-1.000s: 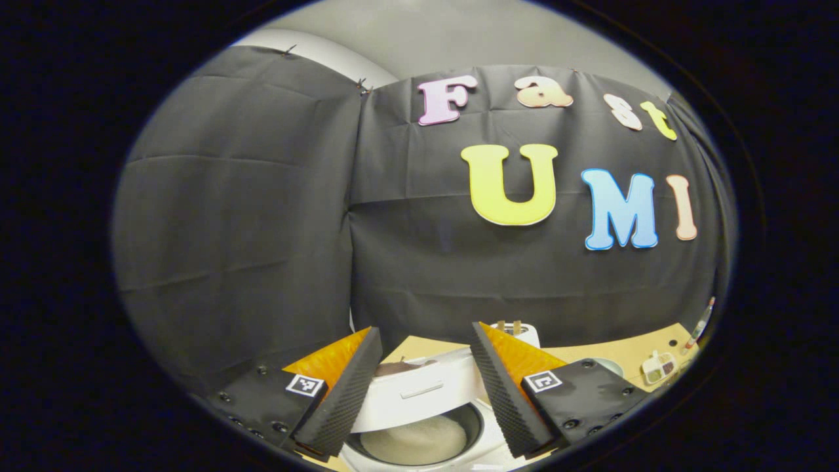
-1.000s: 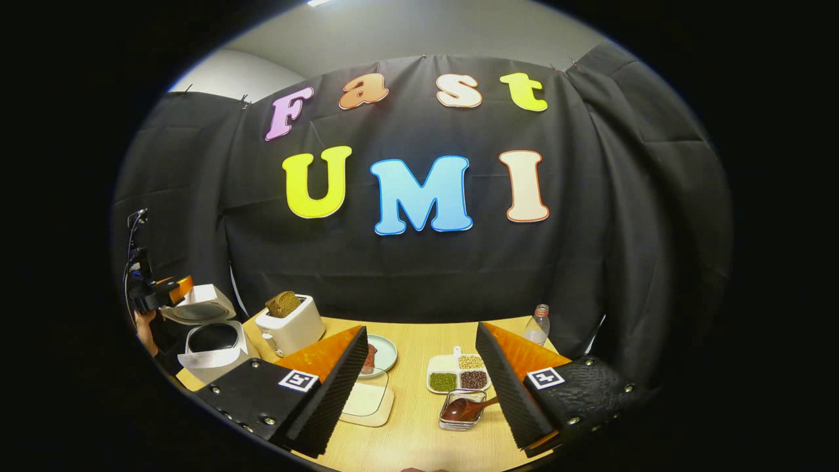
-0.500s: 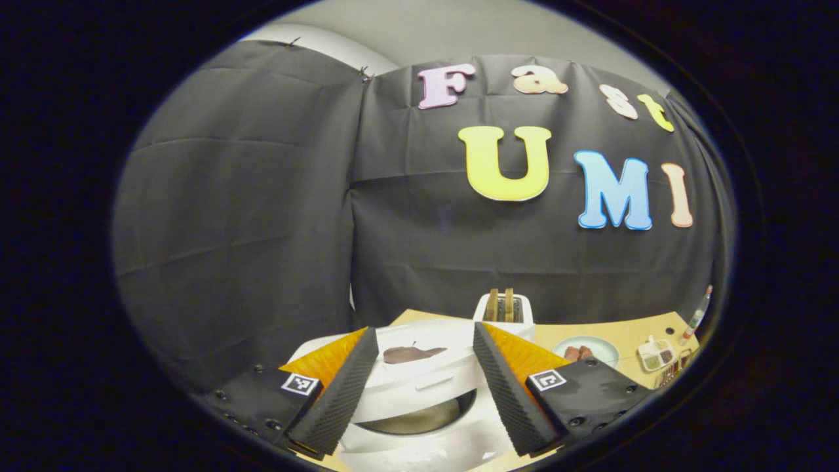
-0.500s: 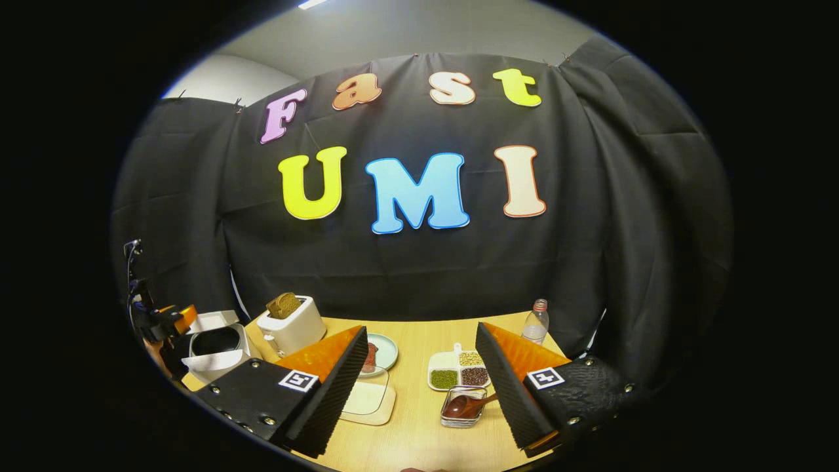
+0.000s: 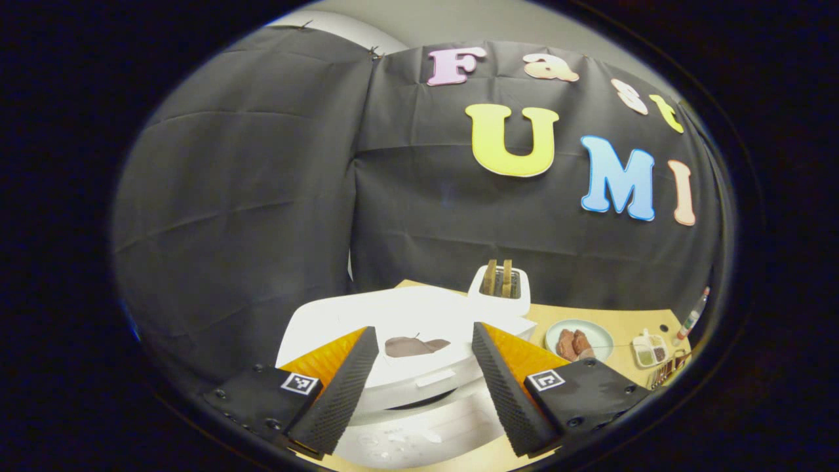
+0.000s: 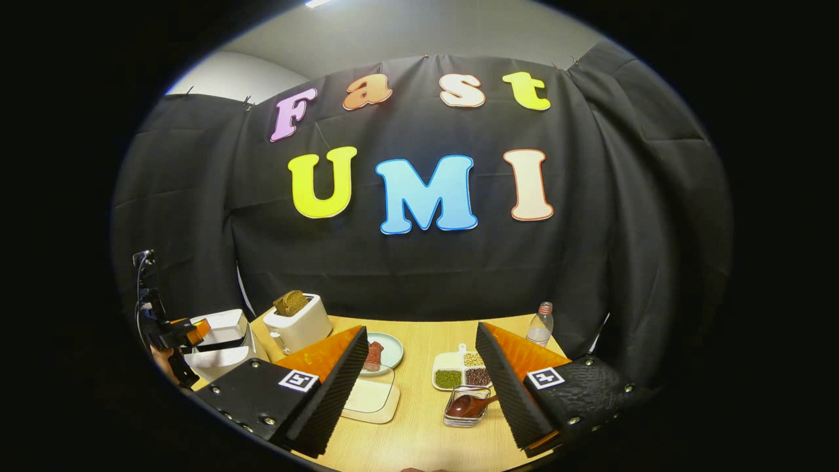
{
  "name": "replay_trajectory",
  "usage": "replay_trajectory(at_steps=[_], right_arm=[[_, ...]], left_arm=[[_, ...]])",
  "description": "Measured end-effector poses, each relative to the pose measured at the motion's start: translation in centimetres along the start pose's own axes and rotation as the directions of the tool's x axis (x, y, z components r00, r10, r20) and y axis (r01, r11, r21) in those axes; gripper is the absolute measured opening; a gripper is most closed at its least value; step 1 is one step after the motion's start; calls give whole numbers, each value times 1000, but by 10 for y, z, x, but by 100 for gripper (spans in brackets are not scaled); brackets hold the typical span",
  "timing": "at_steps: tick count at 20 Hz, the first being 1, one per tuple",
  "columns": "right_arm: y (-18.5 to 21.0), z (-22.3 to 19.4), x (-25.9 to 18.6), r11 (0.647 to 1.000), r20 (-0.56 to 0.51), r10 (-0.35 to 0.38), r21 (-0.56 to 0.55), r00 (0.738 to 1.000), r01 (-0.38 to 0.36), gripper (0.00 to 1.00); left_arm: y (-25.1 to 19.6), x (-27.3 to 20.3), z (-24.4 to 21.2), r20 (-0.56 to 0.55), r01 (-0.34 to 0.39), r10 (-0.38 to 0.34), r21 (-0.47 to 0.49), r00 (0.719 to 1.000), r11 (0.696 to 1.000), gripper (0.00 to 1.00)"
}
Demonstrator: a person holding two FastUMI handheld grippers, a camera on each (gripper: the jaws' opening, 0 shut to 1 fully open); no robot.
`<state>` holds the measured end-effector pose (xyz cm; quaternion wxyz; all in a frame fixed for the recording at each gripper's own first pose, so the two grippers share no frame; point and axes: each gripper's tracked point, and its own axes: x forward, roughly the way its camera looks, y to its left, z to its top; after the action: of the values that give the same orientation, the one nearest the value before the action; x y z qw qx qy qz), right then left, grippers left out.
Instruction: Close the left gripper, press the button to open the rice cooker; take a wooden spoon from the chopstick holder with the right hand, scoop a spoonful of rice and pour it into the rice cooker, then put the wooden spoon back into the chopstick holder.
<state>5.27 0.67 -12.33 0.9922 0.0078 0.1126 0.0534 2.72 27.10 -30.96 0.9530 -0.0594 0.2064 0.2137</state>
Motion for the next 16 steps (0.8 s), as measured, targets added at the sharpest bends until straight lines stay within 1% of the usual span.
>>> replay_trajectory(at_steps=[3, 6, 9, 12, 13, 14, 15, 16], right_arm=[[-3, 0, -2, 1000, -1, -7, 5, 1000, 7, 100], [-5, 3, -4, 1000, 3, -15, 14, 1000, 15, 100], [-5, 1, -6, 1000, 0, -18, 14, 1000, 18, 100], [-5, 1, -10, 1000, 2, -22, -2, 1000, 22, 100], [-5, 1, -12, 1000, 4, -22, -5, 1000, 22, 100], [-4, 0, -12, 1000, 3, -20, -3, 1000, 20, 100], [-5, -1, -14, 1000, 3, -23, -2, 1000, 23, 100], [-6, -1, -15, 1000, 5, -25, 1, 1000, 25, 100]], left_arm=[[-1, 0, -15, -33, 5, -5, 8, 999, 1000, 100], [0, 2, -28, -53, 11, -9, 36, 999, 999, 100], [2, 8, -51, -117, 11, -5, 51, 993, 999, 100], [5, 6, -47, -123, 3, 2, 43, 992, 999, 100], [5, 7, -47, -118, 3, 2, 42, 993, 999, 99], [6, 8, -47, -121, 5, -1, 39, 993, 999, 96], [6, 8, -47, -120, 9, -3, 45, 993, 999, 99], [6, 7, -46, -118, 6, 0, 46, 993, 999, 99]])
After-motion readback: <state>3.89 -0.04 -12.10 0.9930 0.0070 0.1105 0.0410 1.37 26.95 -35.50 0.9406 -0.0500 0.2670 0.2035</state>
